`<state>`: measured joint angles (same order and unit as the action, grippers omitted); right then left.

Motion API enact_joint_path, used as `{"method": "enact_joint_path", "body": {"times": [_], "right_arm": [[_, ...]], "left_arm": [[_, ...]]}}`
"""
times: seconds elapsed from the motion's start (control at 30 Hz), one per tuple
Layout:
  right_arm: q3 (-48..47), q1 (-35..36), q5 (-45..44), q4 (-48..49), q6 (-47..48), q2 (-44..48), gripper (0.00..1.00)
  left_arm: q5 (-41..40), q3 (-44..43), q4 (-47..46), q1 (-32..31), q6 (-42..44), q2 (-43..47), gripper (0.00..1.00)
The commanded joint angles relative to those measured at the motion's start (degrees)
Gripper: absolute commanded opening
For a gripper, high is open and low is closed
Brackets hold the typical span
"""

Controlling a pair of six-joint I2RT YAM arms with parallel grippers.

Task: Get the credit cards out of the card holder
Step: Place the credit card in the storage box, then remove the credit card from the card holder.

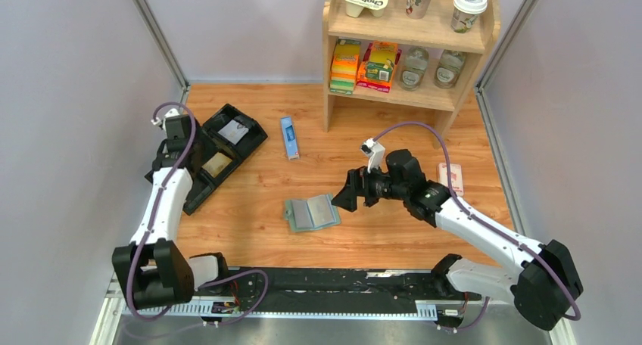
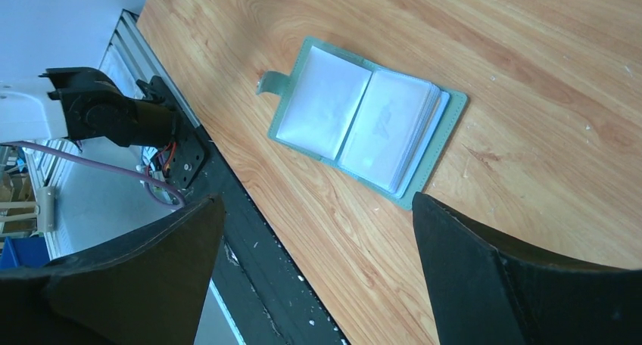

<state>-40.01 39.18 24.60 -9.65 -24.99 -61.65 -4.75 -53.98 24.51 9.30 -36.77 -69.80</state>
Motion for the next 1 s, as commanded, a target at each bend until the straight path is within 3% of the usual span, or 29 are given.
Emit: {"method": "enact_joint_path", "body": {"times": [0.0, 0.27, 0.4, 0.53, 0.63, 0.97], "right_arm": [[-3.1, -0.2, -0.2, -1.2, 0.8, -2.4, 0.94], [-3.8, -0.1, -2.4, -2.4, -1.1, -7.1, 0.8], [-3.8, -0.1, -2.9, -1.7, -2.7, -8.9, 0.76], [-4.0, 0.0, -3.2, -1.3, -4.1, -11.4, 0.72], [-4.8, 0.5, -3.3, -1.0, -5.3, -13.4, 0.68], [-9.1, 4.1, -5.7, -0.8, -6.1, -23.0, 0.61]], "left_arm": [[4.4, -2.0, 7.3, -11.3, 3.4, 5.5, 0.48], [4.3, -1.2, 7.1, -36.0, -2.6, 12.0, 0.42], [7.5, 2.1, -0.9, -43.5, -7.5, 11.6, 0.4], [8.4, 6.4, -5.3, -48.2, -10.0, 8.4, 0.35], [8.8, 9.4, -8.2, -50.1, -11.9, 7.2, 0.26], [6.0, 23.7, -16.3, -51.3, -15.7, 5.0, 0.18]]}}
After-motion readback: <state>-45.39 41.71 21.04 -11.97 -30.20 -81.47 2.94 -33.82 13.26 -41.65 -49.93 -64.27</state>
